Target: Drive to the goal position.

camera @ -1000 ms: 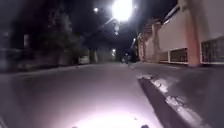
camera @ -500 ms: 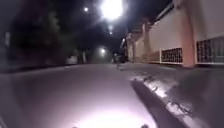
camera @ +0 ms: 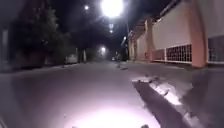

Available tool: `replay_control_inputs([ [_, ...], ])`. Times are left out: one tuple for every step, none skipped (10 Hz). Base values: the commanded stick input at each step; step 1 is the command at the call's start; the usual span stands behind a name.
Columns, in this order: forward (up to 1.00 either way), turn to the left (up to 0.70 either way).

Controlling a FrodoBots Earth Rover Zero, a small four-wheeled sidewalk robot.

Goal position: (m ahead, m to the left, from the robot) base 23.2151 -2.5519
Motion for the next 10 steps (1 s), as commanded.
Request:
replay_control_inputs([
  [0.70,0.00],
  [0.70,0.00],
  [0.70,0.00],
  [0.70,0.00],
  [0.70,0.00],
  [0.70,0.00],
  [0.70,0.00],
  [0.70,0.00],
  [0.70,0.00],
  [0.70,0.00],
])
